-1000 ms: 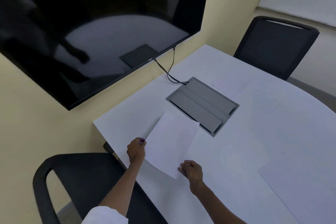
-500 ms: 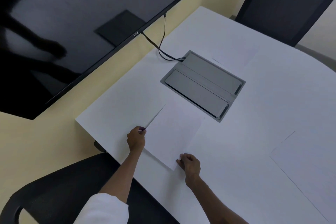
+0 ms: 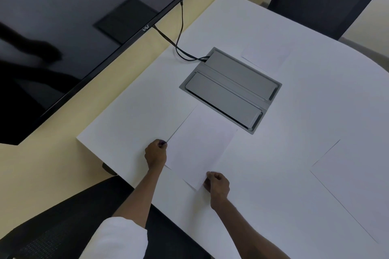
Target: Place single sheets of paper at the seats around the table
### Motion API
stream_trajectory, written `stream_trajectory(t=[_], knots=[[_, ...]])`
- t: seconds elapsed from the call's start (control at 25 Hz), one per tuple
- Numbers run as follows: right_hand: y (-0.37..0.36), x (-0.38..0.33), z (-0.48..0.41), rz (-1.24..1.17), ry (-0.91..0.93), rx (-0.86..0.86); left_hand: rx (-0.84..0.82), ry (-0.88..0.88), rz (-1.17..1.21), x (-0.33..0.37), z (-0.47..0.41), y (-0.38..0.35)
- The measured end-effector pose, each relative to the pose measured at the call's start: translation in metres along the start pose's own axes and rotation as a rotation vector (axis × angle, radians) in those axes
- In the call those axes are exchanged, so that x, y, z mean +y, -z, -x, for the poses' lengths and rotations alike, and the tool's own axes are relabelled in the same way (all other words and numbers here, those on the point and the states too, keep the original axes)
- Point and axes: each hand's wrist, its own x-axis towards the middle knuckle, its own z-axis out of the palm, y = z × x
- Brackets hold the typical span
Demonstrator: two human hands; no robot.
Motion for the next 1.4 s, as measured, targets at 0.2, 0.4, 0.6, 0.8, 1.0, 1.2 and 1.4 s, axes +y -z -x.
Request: stream_trajectory(t=[0.2, 0.4, 0.6, 0.8, 1.0, 1.2, 1.4], knots=[[-0.007, 0.0, 0.003, 0.087, -0.002, 0.092, 0.013, 0.004, 0.004, -0.003, -0.002, 0.0], [-0.008, -0.004, 0.007, 0.141, 0.011, 0.111, 0.005, -0.001, 0.013, -0.008, -0.002, -0.002], [-0.008, -0.005, 0.008, 0.166, 0.031, 0.114, 0.018, -0.02, 0.007, -0.008, -0.003, 0.0], [-0.007, -0.007, 0.01, 0.209, 0.063, 0.113, 0.022, -0.018, -0.007, -0.014, -0.003, 0.002], [-0.004, -0.007, 0.014, 0.287, 0.106, 0.108, 0.021, 0.012, 0.022, -0.017, -0.004, 0.005], [0.005, -0.008, 0.022, 0.338, 0.157, 0.08, 0.05, 0.029, 0.046, -0.019, 0.003, 0.012], [0.026, -0.014, 0.028, 0.369, 0.228, 0.035, 0.052, 0.017, 0.068, -0.009, 0.038, 0.006]])
